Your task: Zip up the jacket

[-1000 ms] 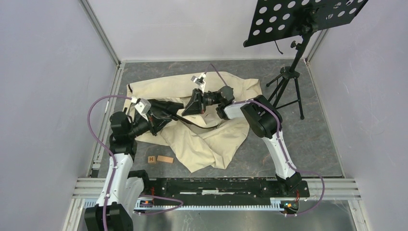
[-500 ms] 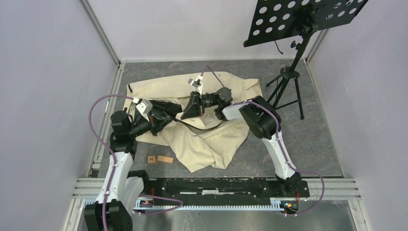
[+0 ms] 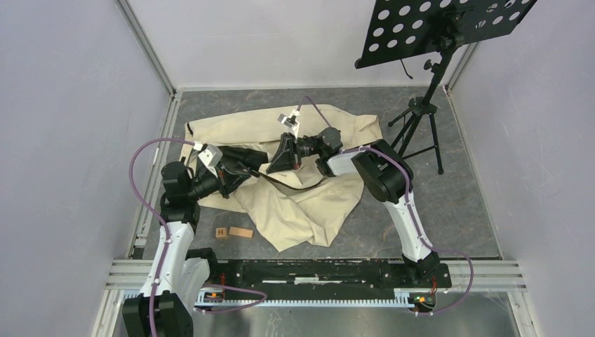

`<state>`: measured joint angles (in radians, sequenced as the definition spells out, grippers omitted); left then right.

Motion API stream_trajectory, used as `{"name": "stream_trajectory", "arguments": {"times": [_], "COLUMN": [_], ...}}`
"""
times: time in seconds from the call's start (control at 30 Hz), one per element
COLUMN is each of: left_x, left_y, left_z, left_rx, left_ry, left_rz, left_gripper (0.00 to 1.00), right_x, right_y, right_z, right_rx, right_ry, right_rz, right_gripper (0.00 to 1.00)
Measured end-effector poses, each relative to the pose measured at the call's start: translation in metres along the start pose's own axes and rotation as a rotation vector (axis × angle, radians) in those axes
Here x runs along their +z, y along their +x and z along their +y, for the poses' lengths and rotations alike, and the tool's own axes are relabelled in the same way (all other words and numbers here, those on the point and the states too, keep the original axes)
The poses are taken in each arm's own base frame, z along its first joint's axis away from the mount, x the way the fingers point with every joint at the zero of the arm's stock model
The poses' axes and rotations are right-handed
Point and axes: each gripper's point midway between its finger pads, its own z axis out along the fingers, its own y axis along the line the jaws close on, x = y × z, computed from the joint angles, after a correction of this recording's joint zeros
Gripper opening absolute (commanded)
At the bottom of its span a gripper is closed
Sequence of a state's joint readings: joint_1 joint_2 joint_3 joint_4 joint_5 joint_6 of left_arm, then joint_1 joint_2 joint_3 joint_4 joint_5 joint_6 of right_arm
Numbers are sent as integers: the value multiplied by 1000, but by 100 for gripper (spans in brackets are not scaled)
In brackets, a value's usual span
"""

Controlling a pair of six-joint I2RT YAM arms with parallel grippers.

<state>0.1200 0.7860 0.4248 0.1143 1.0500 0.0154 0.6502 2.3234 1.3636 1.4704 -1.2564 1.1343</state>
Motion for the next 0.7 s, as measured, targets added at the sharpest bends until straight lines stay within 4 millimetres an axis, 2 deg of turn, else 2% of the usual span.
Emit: {"name": "stream_trajectory", "arguments": {"times": [0.2,0.7], "left_x": [0,0], "left_y": [0,-1], "left_z": [0,0], "left_rx": [0,3], "left_ry": [0,0], "left_rz": [0,-2], "left_gripper": [2,2], "right_x": [-1,3], "right_y": [-6,-4], "right_z": [4,7], "right_rx": [-26,-25], "right_ry": [-1,-10], "right_rz": [-4,1], "right_gripper": [0,0]}}
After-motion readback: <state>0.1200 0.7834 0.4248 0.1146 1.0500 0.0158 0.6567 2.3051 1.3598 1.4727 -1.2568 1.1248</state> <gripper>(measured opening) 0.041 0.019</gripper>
